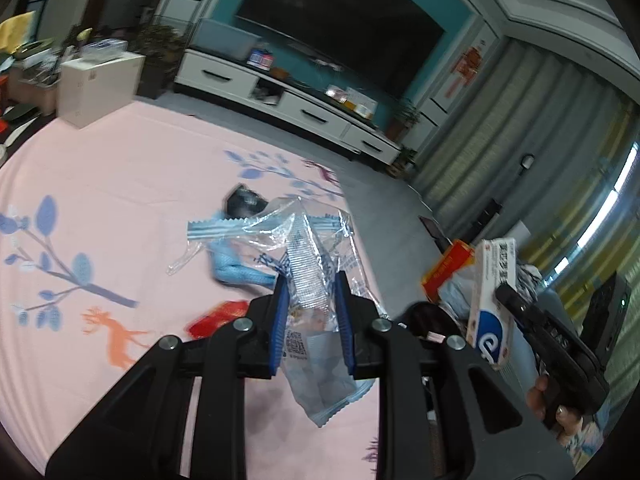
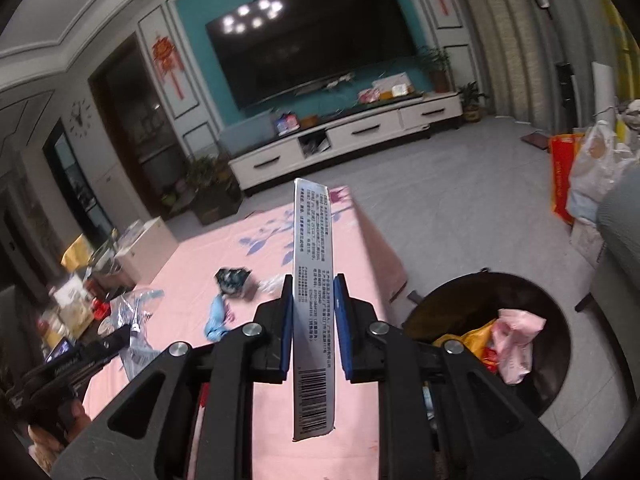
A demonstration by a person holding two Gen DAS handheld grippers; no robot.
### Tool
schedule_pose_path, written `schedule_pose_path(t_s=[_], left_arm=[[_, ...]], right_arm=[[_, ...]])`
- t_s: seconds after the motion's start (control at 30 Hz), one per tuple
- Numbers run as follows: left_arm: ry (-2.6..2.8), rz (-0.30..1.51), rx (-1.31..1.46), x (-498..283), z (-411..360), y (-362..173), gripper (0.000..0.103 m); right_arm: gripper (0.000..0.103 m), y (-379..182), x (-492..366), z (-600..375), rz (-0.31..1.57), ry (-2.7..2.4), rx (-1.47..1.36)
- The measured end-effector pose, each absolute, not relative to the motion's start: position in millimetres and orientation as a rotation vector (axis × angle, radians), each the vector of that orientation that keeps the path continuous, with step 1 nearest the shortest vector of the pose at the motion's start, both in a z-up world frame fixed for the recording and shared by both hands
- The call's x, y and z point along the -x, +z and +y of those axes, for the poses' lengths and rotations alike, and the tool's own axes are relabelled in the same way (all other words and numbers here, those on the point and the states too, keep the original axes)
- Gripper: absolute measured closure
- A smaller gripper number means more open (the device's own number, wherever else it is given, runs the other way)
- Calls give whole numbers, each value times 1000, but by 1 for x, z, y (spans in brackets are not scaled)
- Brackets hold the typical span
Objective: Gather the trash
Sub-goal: 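Carry the clear wrapper and white medicine box over the black bin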
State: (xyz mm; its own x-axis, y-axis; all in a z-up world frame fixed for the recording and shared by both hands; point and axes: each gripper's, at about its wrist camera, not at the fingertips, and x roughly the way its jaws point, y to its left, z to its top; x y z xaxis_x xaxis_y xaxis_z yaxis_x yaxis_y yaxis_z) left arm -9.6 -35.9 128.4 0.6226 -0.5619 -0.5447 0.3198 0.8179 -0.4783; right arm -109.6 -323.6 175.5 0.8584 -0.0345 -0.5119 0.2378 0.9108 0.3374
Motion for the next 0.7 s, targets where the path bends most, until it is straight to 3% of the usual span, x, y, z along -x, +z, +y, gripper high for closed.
schedule_pose_path(t_s=[0.7], left_arm=[[-778, 833, 167, 44, -213, 114, 79]], right_arm=[[83, 149, 151, -411, 505, -351, -548]])
